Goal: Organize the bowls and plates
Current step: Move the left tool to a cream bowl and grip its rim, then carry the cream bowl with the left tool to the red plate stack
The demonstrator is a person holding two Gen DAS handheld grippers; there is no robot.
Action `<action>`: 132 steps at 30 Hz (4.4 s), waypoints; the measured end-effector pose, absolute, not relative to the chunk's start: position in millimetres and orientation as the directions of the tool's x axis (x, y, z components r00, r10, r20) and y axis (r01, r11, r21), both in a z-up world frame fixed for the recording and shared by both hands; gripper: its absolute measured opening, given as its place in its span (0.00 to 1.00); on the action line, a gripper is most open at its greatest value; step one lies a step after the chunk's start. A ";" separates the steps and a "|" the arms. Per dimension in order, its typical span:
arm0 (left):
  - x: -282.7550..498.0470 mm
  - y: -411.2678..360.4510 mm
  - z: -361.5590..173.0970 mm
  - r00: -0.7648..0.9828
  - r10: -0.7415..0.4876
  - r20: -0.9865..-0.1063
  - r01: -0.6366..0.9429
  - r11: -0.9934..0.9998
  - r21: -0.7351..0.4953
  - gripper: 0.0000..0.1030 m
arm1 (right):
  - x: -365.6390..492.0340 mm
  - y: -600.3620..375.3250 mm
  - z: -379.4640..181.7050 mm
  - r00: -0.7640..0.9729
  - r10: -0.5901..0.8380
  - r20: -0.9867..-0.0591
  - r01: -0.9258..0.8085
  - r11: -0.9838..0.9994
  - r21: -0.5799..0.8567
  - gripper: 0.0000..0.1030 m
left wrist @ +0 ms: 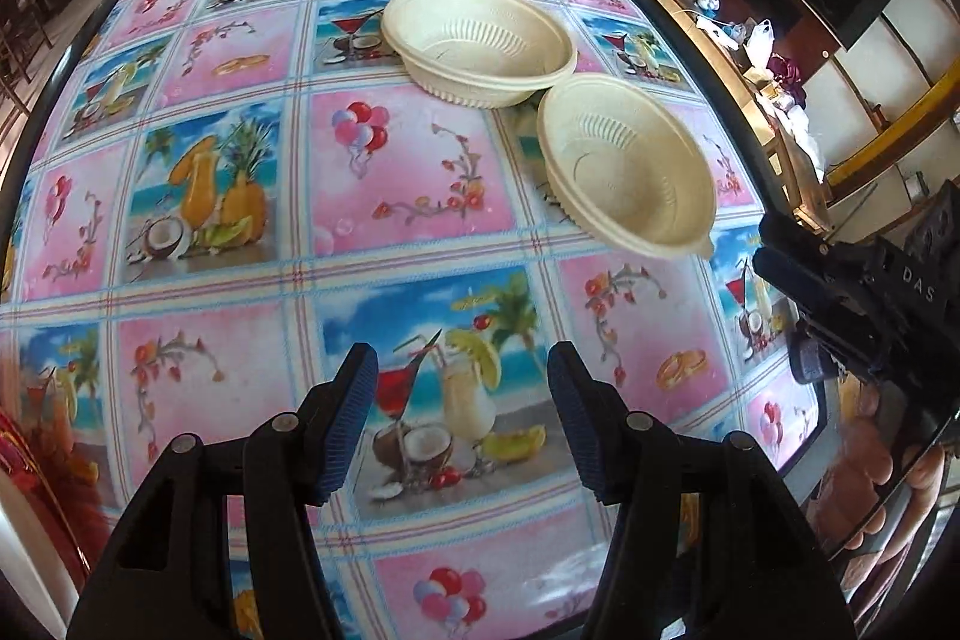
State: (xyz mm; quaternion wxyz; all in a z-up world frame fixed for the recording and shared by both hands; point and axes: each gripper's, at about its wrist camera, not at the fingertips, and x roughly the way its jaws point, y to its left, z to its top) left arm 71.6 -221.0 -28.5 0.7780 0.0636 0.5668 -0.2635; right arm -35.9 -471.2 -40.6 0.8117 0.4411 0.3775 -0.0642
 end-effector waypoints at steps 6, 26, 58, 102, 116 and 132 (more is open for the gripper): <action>118.7 -253.7 -39.4 0.181 -0.379 -0.907 0.419 0.865 -0.278 0.56 | -22.6 -508.7 -42.1 0.708 0.177 -0.684 0.478 0.593 0.648 0.38; 146.6 -300.9 -54.4 0.139 -0.504 -0.852 0.421 0.809 -0.410 0.56 | 14.4 -545.7 -94.6 0.722 0.223 -0.655 0.478 0.524 0.705 0.38; 152.7 -301.3 -73.5 0.177 -0.521 -0.835 0.433 0.803 -0.410 0.07 | 20.6 -544.3 -106.9 0.719 0.219 -0.659 0.487 0.519 0.703 0.34; 95.2 -174.7 -71.4 0.217 -0.467 -0.857 0.341 0.859 -0.381 0.08 | -4.0 -442.2 -103.8 0.660 0.268 -0.702 0.439 0.620 0.650 0.09; 67.4 -82.3 -73.9 0.269 -0.457 -0.848 0.260 0.882 -0.393 0.08 | -11.8 -340.3 -99.4 0.621 0.310 -0.719 0.348 0.713 0.609 0.09; 25.4 19.2 15.2 0.496 -0.479 -0.724 0.245 0.877 -0.412 0.10 | -10.0 -260.7 -10.6 0.678 0.357 -0.643 0.171 0.773 0.611 0.09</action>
